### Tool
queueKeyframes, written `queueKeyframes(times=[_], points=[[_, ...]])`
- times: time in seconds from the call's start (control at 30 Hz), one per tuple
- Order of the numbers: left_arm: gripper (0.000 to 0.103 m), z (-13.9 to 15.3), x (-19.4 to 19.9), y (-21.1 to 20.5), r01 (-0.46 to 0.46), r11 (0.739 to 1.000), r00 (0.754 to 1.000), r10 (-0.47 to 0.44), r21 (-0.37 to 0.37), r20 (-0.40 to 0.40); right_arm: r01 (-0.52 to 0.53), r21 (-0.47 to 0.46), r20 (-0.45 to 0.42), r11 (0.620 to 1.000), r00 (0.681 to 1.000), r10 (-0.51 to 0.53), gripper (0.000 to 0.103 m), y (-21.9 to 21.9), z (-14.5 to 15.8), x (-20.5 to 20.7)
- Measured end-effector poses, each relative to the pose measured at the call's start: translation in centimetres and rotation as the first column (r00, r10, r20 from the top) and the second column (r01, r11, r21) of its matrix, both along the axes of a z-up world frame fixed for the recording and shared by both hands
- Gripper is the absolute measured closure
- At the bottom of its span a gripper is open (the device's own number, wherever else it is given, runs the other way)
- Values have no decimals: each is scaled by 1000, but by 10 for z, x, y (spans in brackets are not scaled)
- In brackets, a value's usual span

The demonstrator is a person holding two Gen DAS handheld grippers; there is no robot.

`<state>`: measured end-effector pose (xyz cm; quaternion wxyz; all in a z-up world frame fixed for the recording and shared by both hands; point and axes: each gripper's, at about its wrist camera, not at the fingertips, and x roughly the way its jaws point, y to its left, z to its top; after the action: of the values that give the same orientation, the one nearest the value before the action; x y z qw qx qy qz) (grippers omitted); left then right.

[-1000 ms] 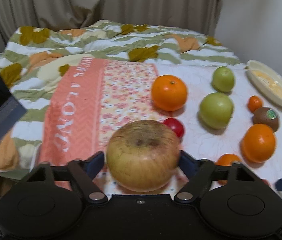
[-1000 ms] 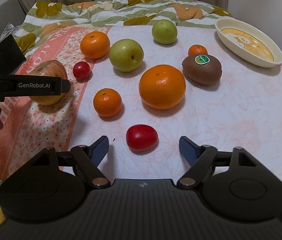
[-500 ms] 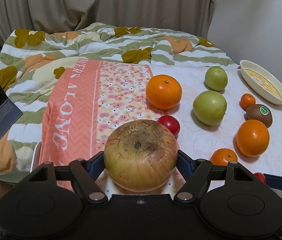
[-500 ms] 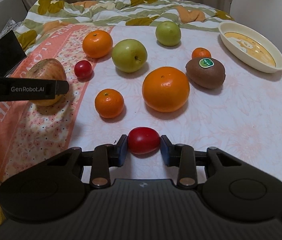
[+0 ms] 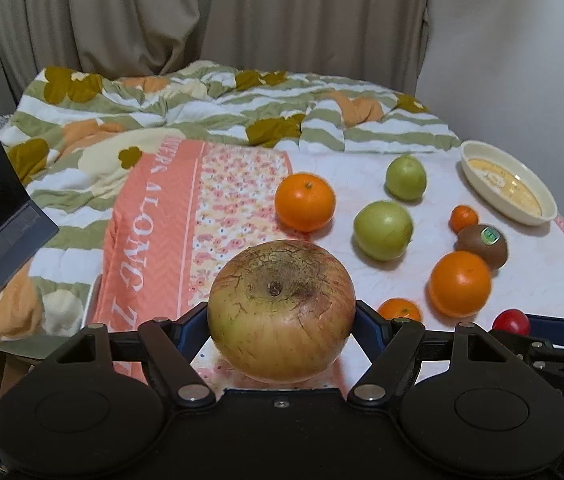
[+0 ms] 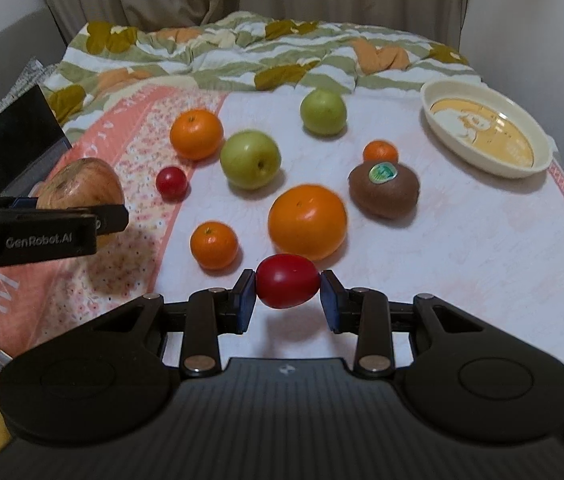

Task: Organize fruits
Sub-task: 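Carry the apple and tomato in both tools over to the white bowl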

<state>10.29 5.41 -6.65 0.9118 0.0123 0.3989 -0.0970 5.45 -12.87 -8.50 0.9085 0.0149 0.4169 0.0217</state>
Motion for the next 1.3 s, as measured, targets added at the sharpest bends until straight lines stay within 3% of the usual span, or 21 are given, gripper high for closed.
queueKeyframes(times=[0.33, 0.67, 0.93, 1.3], points=[[25, 49, -30, -53, -108, 994, 992, 106, 18, 63, -71, 27, 38, 997, 997, 70, 53, -65, 40, -4], [25, 74, -29, -139, -208, 978, 971, 210, -22, 112, -125, 2, 64, 992, 990, 125, 53, -176, 68, 25], [25, 85, 3, -212, -158, 987, 974, 162, -43, 156, -114, -15, 100, 993, 988, 115, 53, -256, 85, 71], [25, 66, 95, -291, 24, 1000, 989, -23, -8, 144, -19, 26, 103, 999, 995, 16, 53, -325, 80, 155]])
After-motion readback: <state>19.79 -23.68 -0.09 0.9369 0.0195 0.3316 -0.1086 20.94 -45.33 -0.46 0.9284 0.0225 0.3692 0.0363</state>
